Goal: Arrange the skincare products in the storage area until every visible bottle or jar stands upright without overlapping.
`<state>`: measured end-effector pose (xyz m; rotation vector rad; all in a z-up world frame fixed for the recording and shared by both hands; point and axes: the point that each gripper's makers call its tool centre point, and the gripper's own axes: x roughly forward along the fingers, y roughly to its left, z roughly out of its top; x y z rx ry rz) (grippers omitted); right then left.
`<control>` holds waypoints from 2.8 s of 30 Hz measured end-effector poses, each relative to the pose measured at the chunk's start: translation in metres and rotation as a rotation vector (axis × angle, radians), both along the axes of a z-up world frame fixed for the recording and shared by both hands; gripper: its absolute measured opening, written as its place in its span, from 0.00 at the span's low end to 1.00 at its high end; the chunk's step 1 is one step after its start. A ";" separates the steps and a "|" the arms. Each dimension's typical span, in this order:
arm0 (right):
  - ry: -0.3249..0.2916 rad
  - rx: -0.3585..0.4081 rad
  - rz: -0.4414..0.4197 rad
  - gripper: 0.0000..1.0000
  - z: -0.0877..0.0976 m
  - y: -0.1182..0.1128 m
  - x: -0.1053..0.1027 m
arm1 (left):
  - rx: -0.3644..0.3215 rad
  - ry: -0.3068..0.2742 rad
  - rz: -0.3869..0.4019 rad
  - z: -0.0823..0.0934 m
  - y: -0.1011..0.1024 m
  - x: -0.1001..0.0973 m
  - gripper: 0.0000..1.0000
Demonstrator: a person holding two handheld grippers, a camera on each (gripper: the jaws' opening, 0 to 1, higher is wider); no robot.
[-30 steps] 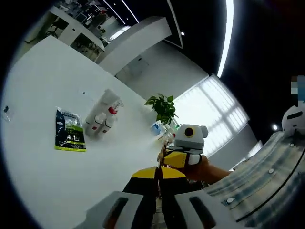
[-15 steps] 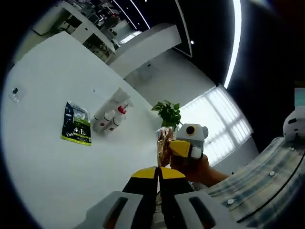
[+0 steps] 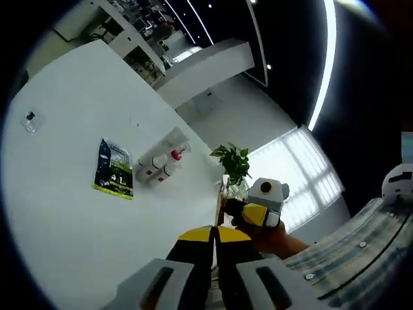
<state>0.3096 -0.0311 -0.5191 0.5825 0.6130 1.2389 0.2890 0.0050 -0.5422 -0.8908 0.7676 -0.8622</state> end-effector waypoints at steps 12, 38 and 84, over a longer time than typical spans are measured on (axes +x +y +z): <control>-0.039 -0.100 -0.069 0.18 -0.011 -0.030 -0.010 | 0.120 0.090 -0.028 -0.025 0.043 0.054 0.01; -0.003 -0.210 -0.209 0.19 -0.025 -0.073 -0.034 | 0.222 0.323 -0.091 -0.109 0.065 0.136 0.01; 0.069 -0.375 -0.432 0.25 -0.046 -0.113 0.016 | 0.383 0.472 -0.141 -0.205 0.065 0.210 0.01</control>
